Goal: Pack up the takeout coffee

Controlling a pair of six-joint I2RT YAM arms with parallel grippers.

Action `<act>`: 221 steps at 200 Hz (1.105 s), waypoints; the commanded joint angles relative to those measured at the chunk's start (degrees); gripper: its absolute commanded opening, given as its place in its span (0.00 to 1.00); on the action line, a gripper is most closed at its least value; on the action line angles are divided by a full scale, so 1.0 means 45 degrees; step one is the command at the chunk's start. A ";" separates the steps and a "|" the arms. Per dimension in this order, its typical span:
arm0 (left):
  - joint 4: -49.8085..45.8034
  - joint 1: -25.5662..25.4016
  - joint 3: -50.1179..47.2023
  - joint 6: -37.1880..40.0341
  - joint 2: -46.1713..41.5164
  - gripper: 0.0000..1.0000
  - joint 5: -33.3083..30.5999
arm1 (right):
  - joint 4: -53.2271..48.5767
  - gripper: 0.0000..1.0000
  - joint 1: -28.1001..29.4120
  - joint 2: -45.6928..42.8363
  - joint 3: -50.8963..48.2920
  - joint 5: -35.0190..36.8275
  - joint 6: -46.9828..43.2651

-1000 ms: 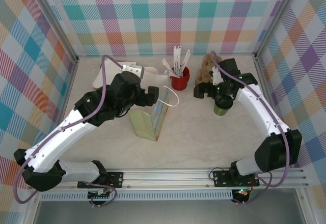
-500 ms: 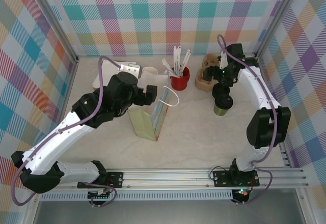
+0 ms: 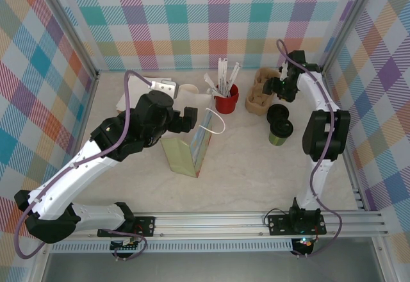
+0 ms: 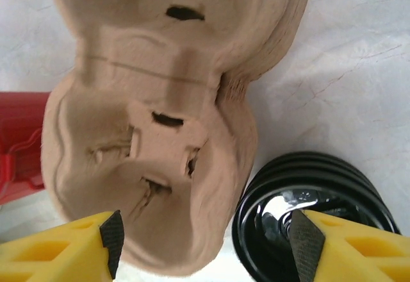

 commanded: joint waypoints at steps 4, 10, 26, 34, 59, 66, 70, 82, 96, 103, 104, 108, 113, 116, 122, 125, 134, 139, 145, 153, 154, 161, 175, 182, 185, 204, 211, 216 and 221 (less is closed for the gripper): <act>0.0129 -0.0145 -0.0139 0.0165 -0.0197 1.00 -0.0403 | -0.0296 0.70 -0.0131 0.0518 0.1005 -0.0674 0.0158; 0.0129 -0.0150 -0.0140 0.0186 -0.0192 1.00 -0.0394 | -0.0292 0.69 -0.0152 0.0656 0.1170 -0.0759 0.0193; 0.0112 -0.0145 -0.0137 0.0202 -0.0156 1.00 -0.0389 | -0.0086 0.68 -0.0304 0.0878 0.1399 -0.1107 0.0521; 0.0103 -0.0145 -0.0136 0.0188 -0.0123 1.00 -0.0391 | 0.0060 0.68 -0.0427 0.0965 0.1474 -0.1393 0.0736; 0.0109 -0.0145 -0.0120 0.0194 -0.0088 1.00 -0.0386 | 0.0484 0.65 -0.0891 0.1348 0.1763 -0.2392 0.1702; 0.0103 -0.0145 -0.0114 0.0196 -0.0087 1.00 -0.0389 | 0.0619 0.65 -0.0985 0.1454 0.1840 -0.2595 0.1898; 0.0093 -0.0149 -0.0119 0.0189 -0.0077 1.00 -0.0393 | 0.0647 0.65 -0.1028 0.1522 0.1898 -0.2686 0.1989; 0.0078 -0.0145 -0.0100 0.0201 -0.0040 1.00 -0.0422 | 0.0668 0.65 -0.1125 0.1758 0.2140 -0.2865 0.2199; 0.0056 -0.0145 -0.0066 0.0222 -0.0002 1.00 -0.0432 | 0.0578 0.64 -0.1210 0.2073 0.2498 -0.3036 0.2344; 0.0053 -0.0145 -0.0051 0.0224 0.0010 1.00 -0.0438 | 0.0541 0.63 -0.1232 0.2209 0.2682 -0.3143 0.2389; 0.0053 -0.0145 -0.0056 0.0224 0.0005 1.00 -0.0434 | 0.0540 0.63 -0.1239 0.2218 0.2714 -0.3155 0.2392; 0.0037 -0.0145 -0.0044 0.0243 0.0018 1.00 -0.0448 | 0.0509 0.62 -0.1263 0.2321 0.2841 -0.3211 0.2396; 0.0025 -0.0145 -0.0042 0.0261 0.0038 1.00 -0.0455 | 0.0473 0.62 -0.1267 0.2421 0.2991 -0.3261 0.2411; 0.0016 -0.0145 -0.0027 0.0258 0.0034 1.00 -0.0457 | 0.0438 0.62 -0.1281 0.2481 0.3068 -0.3279 0.2414; -0.0002 -0.0145 -0.0022 0.0253 0.0057 1.00 -0.0477 | 0.0370 0.61 -0.1299 0.2600 0.3281 -0.3284 0.2423; -0.0009 -0.0147 -0.0022 0.0264 0.0073 1.00 -0.0477 | 0.0308 0.61 -0.1307 0.2660 0.3375 -0.3284 0.2423; -0.0027 -0.0145 0.0015 0.0280 0.0079 1.00 -0.0507 | 0.0199 0.59 -0.1330 0.2849 0.3656 -0.3317 0.2433; -0.0024 -0.0145 0.0018 0.0280 0.0101 1.00 -0.0505 | 0.0153 0.58 -0.1346 0.2932 0.3779 -0.3355 0.2442; -0.0029 -0.0145 0.0029 0.0287 0.0115 1.00 -0.0507 | 0.0095 0.58 -0.1365 0.3029 0.3950 -0.3401 0.2452; -0.0039 -0.0155 0.0036 0.0283 0.0118 1.00 -0.0517 | 0.0030 0.56 -0.1365 0.3150 0.4138 -0.3449 0.2448; -0.0042 -0.0150 0.0036 0.0282 0.0118 1.00 -0.0512 | 0.0020 0.56 -0.1374 0.3167 0.4165 -0.3455 0.2441; -0.0044 -0.0149 0.0052 0.0300 0.0149 1.00 -0.0522 | -0.0042 0.54 -0.1393 0.3265 0.4332 -0.3494 0.2467; -0.0096 -0.0150 0.0092 0.0314 0.0197 1.00 -0.0543 | -0.0143 0.50 -0.1389 0.3416 0.4583 -0.3531 0.2489; -0.0117 -0.0146 0.0103 0.0312 0.0224 1.00 -0.0562 | -0.0149 0.49 -0.1385 0.3473 0.4672 -0.3547 0.2511; -0.0121 -0.0145 0.0111 0.0305 0.0216 1.00 -0.0561 | -0.0146 0.48 -0.1396 0.3494 0.4694 -0.3547 0.2529; -0.0188 -0.0145 0.0134 0.0336 0.0258 1.00 -0.0592 | -0.0205 0.47 -0.1413 0.3679 0.4898 -0.3605 0.2589; -0.0198 -0.0145 0.0153 0.0344 0.0283 1.00 -0.0603 | -0.0257 0.46 -0.1407 0.3747 0.4991 -0.3653 0.2590; -0.0219 -0.0145 0.0172 0.0356 0.0284 1.00 -0.0600 | -0.0310 0.46 -0.1406 0.3798 0.5054 -0.3683 0.2610; -0.0229 -0.0145 0.0190 0.0360 0.0305 1.00 -0.0618 | -0.0319 0.45 -0.1418 0.3843 0.5103 -0.3711 0.2627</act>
